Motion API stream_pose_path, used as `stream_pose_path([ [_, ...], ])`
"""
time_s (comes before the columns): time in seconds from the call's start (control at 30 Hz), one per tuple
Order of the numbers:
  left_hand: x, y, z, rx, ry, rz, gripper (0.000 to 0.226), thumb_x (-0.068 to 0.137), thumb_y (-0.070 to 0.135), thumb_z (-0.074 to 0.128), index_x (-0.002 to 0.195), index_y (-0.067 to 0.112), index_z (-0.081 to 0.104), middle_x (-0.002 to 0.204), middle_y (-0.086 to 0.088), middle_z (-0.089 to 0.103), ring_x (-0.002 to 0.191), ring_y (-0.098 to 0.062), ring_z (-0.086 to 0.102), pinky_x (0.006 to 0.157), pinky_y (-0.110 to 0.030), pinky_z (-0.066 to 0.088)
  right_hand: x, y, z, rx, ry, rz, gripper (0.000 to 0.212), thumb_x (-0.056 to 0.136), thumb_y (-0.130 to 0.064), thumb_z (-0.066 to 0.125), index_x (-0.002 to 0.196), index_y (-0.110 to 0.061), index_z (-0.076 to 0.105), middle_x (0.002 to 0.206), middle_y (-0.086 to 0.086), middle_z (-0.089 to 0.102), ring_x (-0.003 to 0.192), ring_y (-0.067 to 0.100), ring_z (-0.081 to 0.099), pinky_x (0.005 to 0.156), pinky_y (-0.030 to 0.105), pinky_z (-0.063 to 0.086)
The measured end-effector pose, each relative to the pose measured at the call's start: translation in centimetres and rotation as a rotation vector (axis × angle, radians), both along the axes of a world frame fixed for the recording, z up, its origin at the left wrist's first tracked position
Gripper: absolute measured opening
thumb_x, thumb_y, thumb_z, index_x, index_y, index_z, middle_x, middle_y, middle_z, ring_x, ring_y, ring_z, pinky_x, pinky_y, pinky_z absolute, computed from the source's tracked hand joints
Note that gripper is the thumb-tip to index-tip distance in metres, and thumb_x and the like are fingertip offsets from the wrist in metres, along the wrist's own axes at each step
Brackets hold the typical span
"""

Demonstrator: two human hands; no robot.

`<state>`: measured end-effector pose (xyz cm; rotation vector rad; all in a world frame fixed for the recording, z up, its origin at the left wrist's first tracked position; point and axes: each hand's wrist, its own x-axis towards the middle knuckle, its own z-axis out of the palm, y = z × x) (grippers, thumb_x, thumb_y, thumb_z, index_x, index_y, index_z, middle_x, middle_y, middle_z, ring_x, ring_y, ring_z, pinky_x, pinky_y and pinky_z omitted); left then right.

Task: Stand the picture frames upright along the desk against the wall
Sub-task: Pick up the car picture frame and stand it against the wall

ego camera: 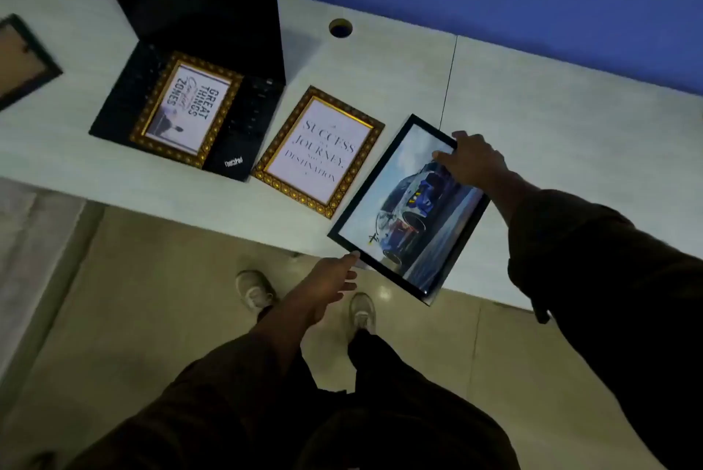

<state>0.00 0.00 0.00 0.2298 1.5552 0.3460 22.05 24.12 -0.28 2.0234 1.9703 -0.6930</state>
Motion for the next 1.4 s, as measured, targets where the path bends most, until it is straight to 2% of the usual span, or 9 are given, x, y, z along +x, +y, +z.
stream_pose_path([
  [0.27,4.5,0.5,0.2,-0.053,-0.120,0.135,0.046,0.090,0.054,0.060,0.120,0.019,0.058,0.124,-0.006,0.058,0.118,-0.025,0.059,0.107,-0.040,0.039,1.5,-0.7,-1.2,-0.004,-0.075,0.064,0.065,0.096,-0.060,0.044,0.137,-0.009,0.047,0.137,0.026,0.050,0.127,0.046,0.050,0.106,0.054,0.039],
  [0.43,5.1,0.8,0.2,-0.079,-0.149,0.241,0.023,0.093,0.050,0.057,0.094,0.027,0.060,0.113,-0.003,0.062,0.118,-0.025,0.057,0.109,-0.040,0.038,1.9,-0.8,-1.8,-0.029,-0.058,0.033,0.078,0.090,-0.070,0.045,0.141,-0.011,0.044,0.140,0.023,0.047,0.130,0.043,0.048,0.105,0.053,0.040],
  [0.57,5.1,0.4,0.2,-0.077,-0.068,0.268,0.051,0.089,0.049,0.061,0.127,0.015,0.060,0.128,-0.010,0.060,0.119,-0.030,0.057,0.091,-0.035,0.043,2.5,-1.5,-1.6,-0.051,-0.084,0.002,0.082,0.086,-0.076,0.042,0.136,-0.012,0.048,0.136,0.021,0.053,0.128,0.042,0.051,0.106,0.052,0.040],
  [0.63,4.3,-0.3,0.8,-0.070,-0.020,0.274,0.048,0.089,0.045,0.062,0.124,0.011,0.061,0.120,-0.012,0.063,0.112,-0.030,0.060,0.077,-0.032,0.045,3.0,-1.8,-1.5,-0.053,-0.030,-0.019,0.079,0.086,-0.077,0.041,0.129,-0.011,0.054,0.130,0.021,0.057,0.121,0.042,0.056,0.101,0.049,0.043],
  [0.8,0.5,-2.1,2.8,-0.066,0.014,0.228,0.049,0.085,0.047,0.066,0.118,0.011,0.063,0.110,-0.014,0.070,0.101,-0.030,0.068,0.084,-0.035,0.050,2.4,-2.3,0.1,-0.074,0.039,0.079,0.057,0.099,-0.061,0.036,0.093,-0.009,0.060,0.117,0.022,0.066,0.110,0.042,0.060,0.082,0.038,0.040],
  [0.93,-2.3,-3.2,5.2,-0.037,-0.002,0.240,0.055,0.083,0.048,0.068,0.125,0.012,0.060,0.116,-0.015,0.067,0.095,-0.027,0.067,0.073,-0.031,0.055,-0.6,-1.6,2.9,-0.137,0.036,0.197,0.055,0.106,-0.048,0.032,0.092,-0.003,0.061,0.119,0.027,0.064,0.112,0.042,0.060,0.089,0.038,0.042],
  [1.1,-7.7,-3.1,8.6,0.050,0.007,0.331,0.028,0.088,0.040,0.066,0.103,0.017,0.061,0.101,-0.011,0.061,0.093,-0.028,0.061,0.092,-0.040,0.054,-6.6,-0.5,6.8,-0.083,0.127,0.210,0.051,0.103,-0.050,0.040,0.072,-0.013,0.056,0.106,0.020,0.066,0.093,0.033,0.057,0.078,0.032,0.037],
  [1.27,-16.4,-2.8,10.4,0.140,0.097,0.444,0.035,0.090,0.042,0.064,0.115,0.017,0.061,0.100,-0.010,0.063,0.086,-0.025,0.060,0.070,-0.033,0.052,-16.3,-0.5,10.5,-0.016,0.253,0.231,0.052,0.102,-0.048,0.045,0.079,-0.004,0.060,0.090,0.017,0.063,0.091,0.035,0.058,0.075,0.034,0.038],
  [1.4,-24.8,-3.3,11.7,0.195,0.174,0.522,0.028,0.090,0.041,0.064,0.105,0.018,0.063,0.091,-0.007,0.061,0.080,-0.023,0.058,0.070,-0.033,0.049,-24.1,-1.0,12.7,-0.008,0.319,0.290,0.057,0.101,-0.049,0.048,0.089,0.005,0.065,0.088,0.019,0.066,0.088,0.036,0.060,0.071,0.037,0.041],
])
